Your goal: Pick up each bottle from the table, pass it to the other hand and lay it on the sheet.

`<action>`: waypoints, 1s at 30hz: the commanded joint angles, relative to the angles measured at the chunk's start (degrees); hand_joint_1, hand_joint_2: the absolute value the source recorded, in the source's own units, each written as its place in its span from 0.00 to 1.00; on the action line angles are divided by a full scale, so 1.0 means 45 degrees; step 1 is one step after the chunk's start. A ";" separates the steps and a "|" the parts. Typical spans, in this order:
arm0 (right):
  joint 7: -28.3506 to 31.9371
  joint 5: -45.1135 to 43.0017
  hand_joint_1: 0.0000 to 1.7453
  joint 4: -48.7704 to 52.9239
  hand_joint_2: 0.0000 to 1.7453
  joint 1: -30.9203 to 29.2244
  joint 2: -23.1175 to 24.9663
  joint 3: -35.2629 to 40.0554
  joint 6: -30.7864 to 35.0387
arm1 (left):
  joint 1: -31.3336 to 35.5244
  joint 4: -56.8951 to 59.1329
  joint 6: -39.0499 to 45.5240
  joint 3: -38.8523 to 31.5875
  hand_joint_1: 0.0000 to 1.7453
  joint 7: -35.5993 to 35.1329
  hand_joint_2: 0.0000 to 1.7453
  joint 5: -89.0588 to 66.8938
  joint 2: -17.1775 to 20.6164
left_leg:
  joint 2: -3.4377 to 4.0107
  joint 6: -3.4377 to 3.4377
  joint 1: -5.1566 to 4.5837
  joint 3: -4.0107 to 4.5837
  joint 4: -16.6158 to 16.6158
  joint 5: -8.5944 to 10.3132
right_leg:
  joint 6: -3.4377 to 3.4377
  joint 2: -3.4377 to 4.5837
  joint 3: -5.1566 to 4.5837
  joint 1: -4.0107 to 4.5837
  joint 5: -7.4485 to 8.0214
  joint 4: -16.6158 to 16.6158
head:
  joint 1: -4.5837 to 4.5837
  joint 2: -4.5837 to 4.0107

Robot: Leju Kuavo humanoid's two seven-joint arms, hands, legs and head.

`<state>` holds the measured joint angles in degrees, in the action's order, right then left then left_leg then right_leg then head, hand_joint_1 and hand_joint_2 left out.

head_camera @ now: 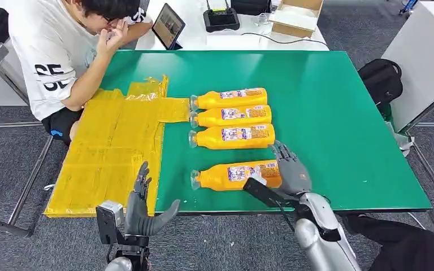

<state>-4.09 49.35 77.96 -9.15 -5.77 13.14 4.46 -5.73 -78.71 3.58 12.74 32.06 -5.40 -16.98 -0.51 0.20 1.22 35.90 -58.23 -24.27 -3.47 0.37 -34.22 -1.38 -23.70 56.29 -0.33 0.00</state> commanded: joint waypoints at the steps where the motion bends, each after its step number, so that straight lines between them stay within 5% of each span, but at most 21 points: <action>1: 0.0248 -0.0910 0.00 -0.4240 1.00 -0.2542 -0.0267 0.1032 -0.1240 | 0.0557 0.1170 -0.0129 0.0138 0.00 -0.0216 1.00 -0.0098 0.0162 | 0.0049 -0.0015 -0.0004 -0.0067 0.0020 -0.0013 | 0.0030 0.0035 0.0053 0.0004 0.0004 -0.0023 | 0.0000 0.0000; 24: 0.1175 -0.3396 0.00 -0.6332 1.00 -0.4148 -0.0999 0.3346 -0.2860 | 0.1100 0.1950 -0.0240 0.0443 0.00 -0.0242 1.00 0.0387 0.0323 | 0.0013 -0.0017 -0.0001 -0.0069 0.0014 -0.0008 | 0.0037 -0.0005 0.0065 0.0009 -0.0005 -0.0018 | 0.0000 0.0000; 25: 0.1231 -0.3530 0.03 -0.6365 1.00 -0.4172 -0.1037 0.3419 -0.2885 | 0.1127 0.2009 -0.0250 0.0452 0.00 -0.0237 1.00 0.0427 0.0331 | 0.0010 -0.0017 -0.0005 -0.0068 0.0017 -0.0006 | 0.0034 -0.0006 0.0063 0.0005 -0.0005 -0.0018 | 0.0000 0.0000; 26: 0.1307 -0.3733 0.26 -0.6395 1.00 -0.4189 -0.1099 0.3483 -0.2980 | 0.1152 0.2065 -0.0268 0.0464 0.00 -0.0232 1.00 0.0474 0.0341 | 0.0007 -0.0014 0.0000 -0.0047 0.0012 -0.0001 | 0.0025 -0.0005 0.0044 0.0007 0.0001 -0.0017 | 0.0000 0.0000; 27: 0.1355 -0.3932 0.74 -0.6421 1.00 -0.4211 -0.1186 0.3614 -0.3025 | 0.1189 0.2130 -0.0288 0.0497 0.00 -0.0226 1.00 0.0518 0.0353 | 0.0017 -0.0020 0.0001 -0.0080 0.0017 -0.0010 | 0.0042 -0.0002 0.0074 0.0012 -0.0004 -0.0024 | 0.0000 0.0000; 30: 0.1466 -0.4365 0.87 -0.6524 1.00 -0.4234 -0.1364 0.3933 -0.3160 | 0.1273 0.2287 -0.0315 0.0578 0.00 -0.0222 1.00 0.0619 0.0379 | 0.0008 -0.0021 0.0000 -0.0090 0.0020 -0.0011 | 0.0042 -0.0011 0.0084 0.0011 -0.0009 -0.0026 | -0.0005 0.0000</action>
<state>1.42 33.18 54.91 -25.66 -9.66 24.87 -8.22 -2.85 -73.83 2.56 14.19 31.08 -3.52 -16.98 -0.49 0.18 1.22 35.86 -58.25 -24.25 -3.48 0.38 -34.20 -1.37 -23.68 56.30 -0.35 0.00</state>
